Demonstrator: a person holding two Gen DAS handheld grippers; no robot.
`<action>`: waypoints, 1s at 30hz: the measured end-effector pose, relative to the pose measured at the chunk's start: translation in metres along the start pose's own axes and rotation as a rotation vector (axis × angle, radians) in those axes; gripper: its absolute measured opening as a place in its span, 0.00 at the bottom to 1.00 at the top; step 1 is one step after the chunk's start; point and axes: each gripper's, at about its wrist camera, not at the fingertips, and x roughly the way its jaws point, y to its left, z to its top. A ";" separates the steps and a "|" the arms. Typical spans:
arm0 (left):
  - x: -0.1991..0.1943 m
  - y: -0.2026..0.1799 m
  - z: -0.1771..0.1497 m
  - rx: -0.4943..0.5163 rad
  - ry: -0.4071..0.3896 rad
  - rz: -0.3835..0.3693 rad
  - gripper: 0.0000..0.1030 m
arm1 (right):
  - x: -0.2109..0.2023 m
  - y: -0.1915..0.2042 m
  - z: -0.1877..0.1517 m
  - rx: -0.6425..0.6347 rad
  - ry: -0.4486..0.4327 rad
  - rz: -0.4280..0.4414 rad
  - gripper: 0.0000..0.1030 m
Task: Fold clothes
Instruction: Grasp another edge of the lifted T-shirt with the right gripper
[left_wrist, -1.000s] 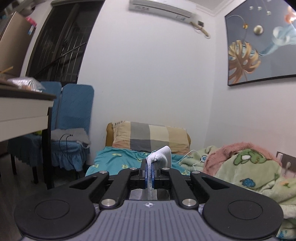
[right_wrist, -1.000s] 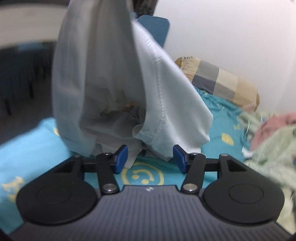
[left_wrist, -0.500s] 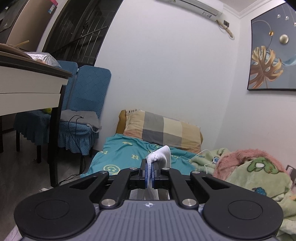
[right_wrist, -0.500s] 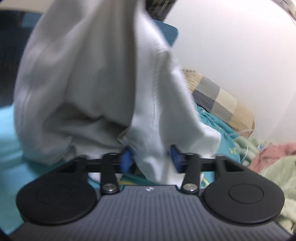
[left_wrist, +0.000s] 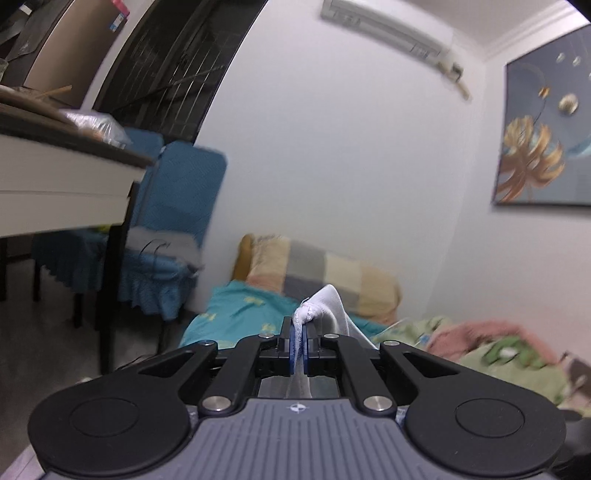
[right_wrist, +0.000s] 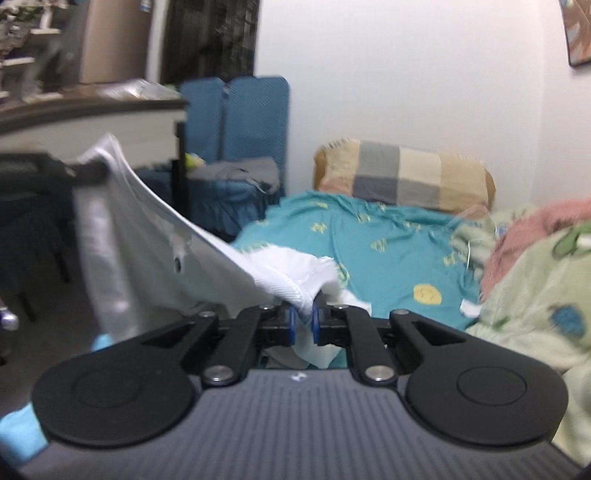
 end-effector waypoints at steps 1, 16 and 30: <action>-0.008 -0.002 0.003 0.004 -0.020 -0.029 0.04 | -0.012 -0.004 0.005 0.008 -0.003 0.020 0.11; 0.063 -0.009 -0.021 0.108 0.223 -0.025 0.05 | 0.005 -0.055 -0.013 0.293 0.190 0.144 0.12; 0.128 -0.014 -0.073 0.150 0.415 0.077 0.05 | 0.086 -0.064 -0.048 0.436 0.321 0.186 0.42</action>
